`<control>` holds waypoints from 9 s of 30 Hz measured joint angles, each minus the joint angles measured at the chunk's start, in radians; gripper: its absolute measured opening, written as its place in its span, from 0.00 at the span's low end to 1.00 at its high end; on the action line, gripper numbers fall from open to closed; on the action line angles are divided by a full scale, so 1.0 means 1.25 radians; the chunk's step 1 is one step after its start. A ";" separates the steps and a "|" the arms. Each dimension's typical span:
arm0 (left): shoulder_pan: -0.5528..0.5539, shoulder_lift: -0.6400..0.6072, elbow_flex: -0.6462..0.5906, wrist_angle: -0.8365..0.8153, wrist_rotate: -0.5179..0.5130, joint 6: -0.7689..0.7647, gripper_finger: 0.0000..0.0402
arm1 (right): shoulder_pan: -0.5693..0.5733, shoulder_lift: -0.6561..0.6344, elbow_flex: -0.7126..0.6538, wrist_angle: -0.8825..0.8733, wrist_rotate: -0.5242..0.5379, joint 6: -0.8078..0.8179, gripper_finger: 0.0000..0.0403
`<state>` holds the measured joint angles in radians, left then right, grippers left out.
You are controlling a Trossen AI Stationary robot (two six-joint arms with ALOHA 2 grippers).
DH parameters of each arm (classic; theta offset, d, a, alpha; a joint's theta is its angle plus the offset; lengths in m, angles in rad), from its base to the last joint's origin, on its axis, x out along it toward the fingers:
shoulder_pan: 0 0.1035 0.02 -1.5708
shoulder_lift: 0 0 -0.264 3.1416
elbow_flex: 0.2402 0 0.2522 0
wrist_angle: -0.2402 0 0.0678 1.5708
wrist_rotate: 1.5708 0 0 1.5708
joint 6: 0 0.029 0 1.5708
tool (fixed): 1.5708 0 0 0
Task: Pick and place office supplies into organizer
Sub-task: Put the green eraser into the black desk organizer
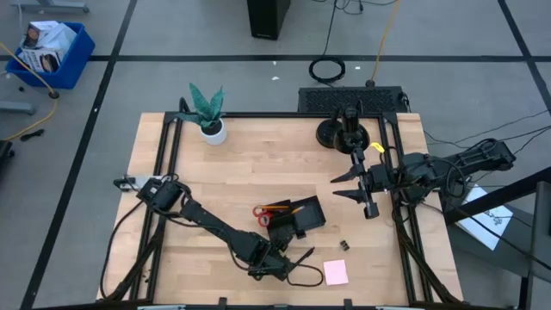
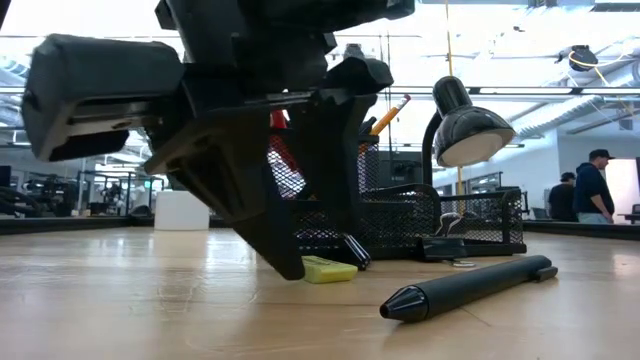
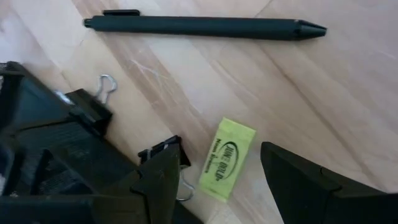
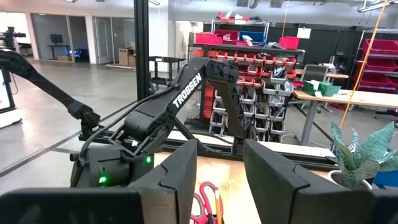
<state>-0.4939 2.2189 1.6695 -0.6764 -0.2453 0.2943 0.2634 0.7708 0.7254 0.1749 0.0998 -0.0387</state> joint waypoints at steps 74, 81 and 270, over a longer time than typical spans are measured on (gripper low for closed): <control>0.081 0.024 0.001 -0.056 0.320 0.048 0.57 | 0.000 0.000 0.000 0.031 0.002 -0.009 0.31; 0.090 0.024 -0.001 -0.038 0.322 0.062 0.57 | 0.000 0.000 0.000 0.031 0.003 -0.009 0.31; -0.542 -0.312 0.387 -0.630 -0.936 -0.786 0.16 | 0.000 -0.030 0.000 0.148 0.108 -0.132 0.31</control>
<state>-1.1718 1.8289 2.1532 -1.4642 -1.4158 -0.6879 0.2634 0.7334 0.7258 0.3605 0.2348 -0.2035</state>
